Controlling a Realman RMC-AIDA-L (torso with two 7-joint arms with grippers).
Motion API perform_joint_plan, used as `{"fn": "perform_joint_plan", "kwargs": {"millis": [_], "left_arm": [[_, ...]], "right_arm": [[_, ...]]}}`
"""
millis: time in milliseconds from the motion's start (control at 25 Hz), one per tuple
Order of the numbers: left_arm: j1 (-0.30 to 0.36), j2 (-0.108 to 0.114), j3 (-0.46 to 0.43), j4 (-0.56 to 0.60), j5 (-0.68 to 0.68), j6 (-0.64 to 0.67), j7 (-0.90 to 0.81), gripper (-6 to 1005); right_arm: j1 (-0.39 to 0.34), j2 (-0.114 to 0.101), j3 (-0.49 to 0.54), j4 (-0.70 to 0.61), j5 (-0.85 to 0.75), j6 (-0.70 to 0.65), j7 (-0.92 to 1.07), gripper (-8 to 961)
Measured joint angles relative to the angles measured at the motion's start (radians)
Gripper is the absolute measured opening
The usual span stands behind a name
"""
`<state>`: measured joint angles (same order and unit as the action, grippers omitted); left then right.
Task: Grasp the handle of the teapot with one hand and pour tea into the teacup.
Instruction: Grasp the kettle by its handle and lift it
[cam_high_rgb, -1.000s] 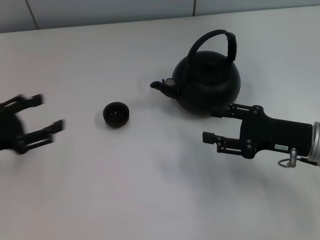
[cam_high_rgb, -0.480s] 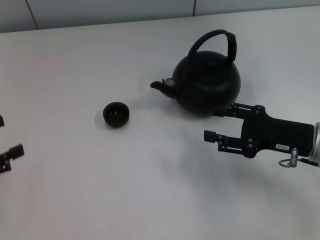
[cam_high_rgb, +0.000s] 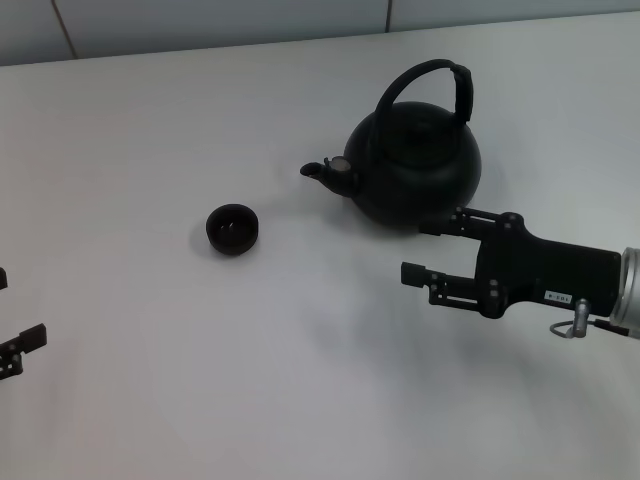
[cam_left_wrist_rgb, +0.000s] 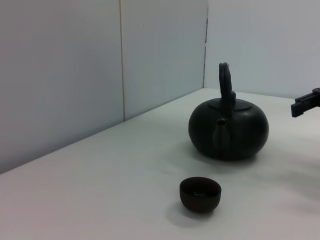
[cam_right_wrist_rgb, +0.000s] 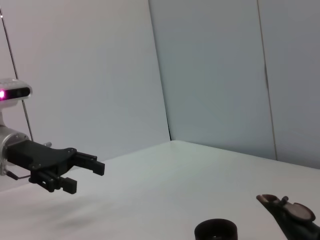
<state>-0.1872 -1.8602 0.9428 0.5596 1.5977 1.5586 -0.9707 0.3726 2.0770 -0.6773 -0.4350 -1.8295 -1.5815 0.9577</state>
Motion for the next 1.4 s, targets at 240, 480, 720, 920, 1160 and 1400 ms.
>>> {"fn": "perform_joint_plan", "kwargs": {"millis": [240, 480, 720, 920, 1160, 1400], "left_arm": [[-0.008, -0.013, -0.003, 0.001, 0.001, -0.001, 0.017, 819], [-0.010, -0.014, -0.005, -0.001, -0.003, -0.002, 0.020, 819], [-0.012, -0.016, -0.019, -0.001, -0.004, -0.006, 0.020, 819], [-0.011, -0.016, -0.027, 0.000, -0.006, -0.005, 0.018, 819], [-0.004, -0.023, -0.032, 0.000, -0.006, -0.005, 0.020, 819], [0.002, -0.035, -0.058, 0.000, -0.002, -0.002, 0.021, 819]], "right_arm": [[-0.023, 0.005, 0.012, 0.157, 0.160, 0.001, -0.185, 701], [-0.033, 0.011, 0.015, 0.389, 0.451, 0.032, -0.460, 700], [-0.004, 0.015, 0.099, 0.655, 0.725, 0.057, -0.765, 698], [0.000, 0.007, 0.115, 0.637, 0.724, 0.072, -0.736, 697], [0.005, 0.003, 0.113, 0.542, 0.700, 0.126, -0.630, 696], [0.039, 0.003, 0.112, 0.370, 0.565, 0.255, -0.433, 695]]}}
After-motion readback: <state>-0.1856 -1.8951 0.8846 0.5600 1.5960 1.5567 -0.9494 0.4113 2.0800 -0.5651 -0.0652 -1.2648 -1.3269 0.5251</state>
